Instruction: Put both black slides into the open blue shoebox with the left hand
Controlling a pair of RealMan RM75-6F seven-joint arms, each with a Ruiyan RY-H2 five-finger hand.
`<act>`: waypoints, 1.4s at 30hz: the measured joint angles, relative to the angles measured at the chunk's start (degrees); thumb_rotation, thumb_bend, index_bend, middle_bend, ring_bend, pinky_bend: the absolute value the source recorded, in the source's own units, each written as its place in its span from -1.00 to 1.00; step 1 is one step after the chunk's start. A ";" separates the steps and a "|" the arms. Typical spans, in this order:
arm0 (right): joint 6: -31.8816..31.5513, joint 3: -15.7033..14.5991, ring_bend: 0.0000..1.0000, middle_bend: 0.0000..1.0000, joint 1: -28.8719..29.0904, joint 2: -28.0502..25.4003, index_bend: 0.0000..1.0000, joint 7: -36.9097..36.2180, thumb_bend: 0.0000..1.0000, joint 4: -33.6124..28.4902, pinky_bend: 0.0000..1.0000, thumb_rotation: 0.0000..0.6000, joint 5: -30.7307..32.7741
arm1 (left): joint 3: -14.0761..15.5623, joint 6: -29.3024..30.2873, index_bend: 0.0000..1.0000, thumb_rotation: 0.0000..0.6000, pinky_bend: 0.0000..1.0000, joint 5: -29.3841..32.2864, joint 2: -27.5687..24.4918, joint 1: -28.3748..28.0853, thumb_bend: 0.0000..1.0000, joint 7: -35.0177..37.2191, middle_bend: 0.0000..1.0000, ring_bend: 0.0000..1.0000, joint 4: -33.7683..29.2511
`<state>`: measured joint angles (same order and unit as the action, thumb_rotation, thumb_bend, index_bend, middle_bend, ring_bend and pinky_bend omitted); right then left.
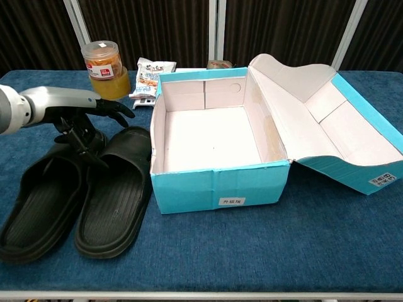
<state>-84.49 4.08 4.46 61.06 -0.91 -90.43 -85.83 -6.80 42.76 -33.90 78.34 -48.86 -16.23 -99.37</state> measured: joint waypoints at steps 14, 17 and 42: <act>-0.40 -0.11 -1.00 -0.95 -0.43 0.12 -1.00 -0.36 -0.95 0.25 -1.00 1.00 0.26 | 2.74 -2.86 -0.41 1.00 0.72 7.15 3.50 -4.31 -1.00 -0.17 -0.37 0.64 6.71; -0.44 -0.07 -1.00 -0.95 -0.43 0.10 -1.00 -0.30 -0.95 0.15 -1.00 1.00 0.24 | 2.60 -0.90 -0.12 1.00 0.75 6.90 4.53 -4.01 -1.00 0.61 -0.08 0.69 7.49; -1.34 0.39 -1.00 -0.95 -0.29 -0.30 -1.00 0.34 -0.95 -0.40 -1.00 1.00 -0.42 | -3.48 14.23 -0.04 1.00 0.78 -6.02 -4.21 6.51 -0.98 12.73 0.02 0.69 0.76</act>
<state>-85.83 4.47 4.17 60.77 -0.57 -90.83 -86.25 -10.28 56.98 -39.93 74.13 -42.36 -3.50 -98.61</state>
